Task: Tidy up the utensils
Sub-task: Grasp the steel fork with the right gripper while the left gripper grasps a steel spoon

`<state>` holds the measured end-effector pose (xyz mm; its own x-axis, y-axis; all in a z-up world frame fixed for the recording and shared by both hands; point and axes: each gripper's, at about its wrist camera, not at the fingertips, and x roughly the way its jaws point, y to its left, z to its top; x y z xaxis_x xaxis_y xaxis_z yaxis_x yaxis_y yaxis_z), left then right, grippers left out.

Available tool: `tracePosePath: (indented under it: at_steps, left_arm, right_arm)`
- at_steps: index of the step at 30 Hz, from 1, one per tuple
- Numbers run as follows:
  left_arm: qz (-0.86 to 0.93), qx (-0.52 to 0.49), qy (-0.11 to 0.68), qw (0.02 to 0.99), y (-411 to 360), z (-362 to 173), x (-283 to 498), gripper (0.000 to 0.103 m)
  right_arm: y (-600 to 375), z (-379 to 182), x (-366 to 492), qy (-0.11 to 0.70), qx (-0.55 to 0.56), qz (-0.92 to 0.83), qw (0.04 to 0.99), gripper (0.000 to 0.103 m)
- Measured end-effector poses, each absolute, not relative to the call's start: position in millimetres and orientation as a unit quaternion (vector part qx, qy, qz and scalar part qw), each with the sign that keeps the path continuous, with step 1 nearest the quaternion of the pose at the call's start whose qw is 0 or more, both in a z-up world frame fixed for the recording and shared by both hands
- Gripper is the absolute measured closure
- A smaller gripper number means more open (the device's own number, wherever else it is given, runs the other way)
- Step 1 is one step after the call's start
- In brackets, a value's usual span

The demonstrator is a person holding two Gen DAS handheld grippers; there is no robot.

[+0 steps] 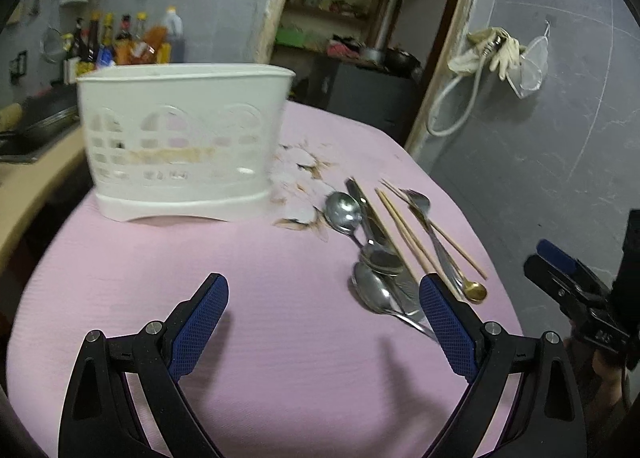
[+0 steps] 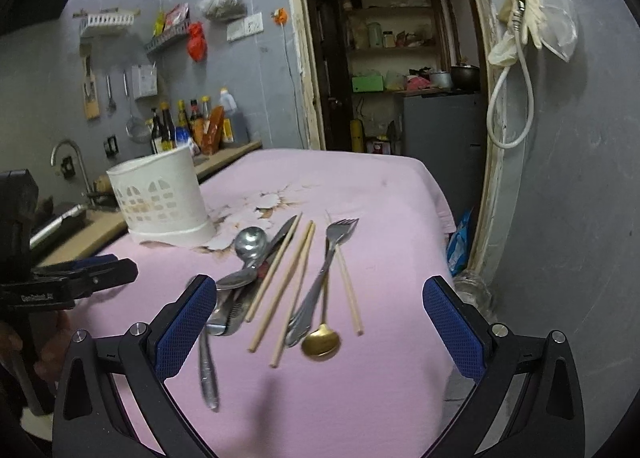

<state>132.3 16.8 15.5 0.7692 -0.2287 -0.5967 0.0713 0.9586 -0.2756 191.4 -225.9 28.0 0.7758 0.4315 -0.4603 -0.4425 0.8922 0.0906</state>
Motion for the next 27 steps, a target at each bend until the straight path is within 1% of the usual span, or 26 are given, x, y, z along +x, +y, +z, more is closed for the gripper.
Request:
tracePosePath:
  at_steps: [3,6,9,11,14,15,17,18,20,22,24,26,27]
  left_arm:
    - [-0.091,-0.117,0.348,0.926,13,15,142,0.010]
    - [-0.099,-0.116,0.367,0.918,11,13,149,0.013]
    - [-0.111,-0.118,0.394,0.905,9,11,158,0.023]
    - [-0.118,-0.122,0.413,0.895,10,8,165,0.034]
    - [-0.122,-0.122,0.421,0.890,10,9,169,0.044]
    - [-0.126,-0.121,0.424,0.889,10,10,171,0.046]
    - [-0.133,-0.121,0.432,0.884,8,9,175,0.053]
    - [-0.135,-0.122,0.436,0.881,7,7,177,0.059]
    - [-0.146,-0.127,0.449,0.872,7,4,181,0.069]
    - [-0.153,-0.136,0.458,0.865,9,2,186,0.073]
    - [-0.151,-0.144,0.463,0.861,11,1,190,0.076]
    - [-0.146,-0.147,0.467,0.860,12,1,194,0.084]
    - [-0.143,-0.148,0.466,0.860,14,1,195,0.086]
  right_arm:
    - [-222,27,206,0.262,-0.030,0.239,0.934,0.000]
    - [-217,21,222,0.291,-0.043,0.240,0.925,0.000]
    - [-215,16,236,0.315,-0.051,0.243,0.916,0.001]
    - [-214,13,246,0.329,-0.052,0.250,0.909,0.010]
    - [-208,10,262,0.352,-0.060,0.253,0.899,0.026]
    - [-205,9,268,0.358,-0.069,0.252,0.897,0.028]
    - [-199,9,277,0.363,-0.083,0.250,0.894,0.031]
    - [-196,9,282,0.364,-0.089,0.249,0.893,0.033]
    - [-191,10,292,0.365,-0.097,0.245,0.893,0.034]
    - [-183,10,303,0.365,-0.110,0.240,0.893,0.037]
    - [-177,8,311,0.369,-0.117,0.236,0.891,0.045]
    - [-172,6,320,0.377,-0.118,0.235,0.888,0.049]
    - [-170,5,323,0.379,-0.121,0.233,0.888,0.052]
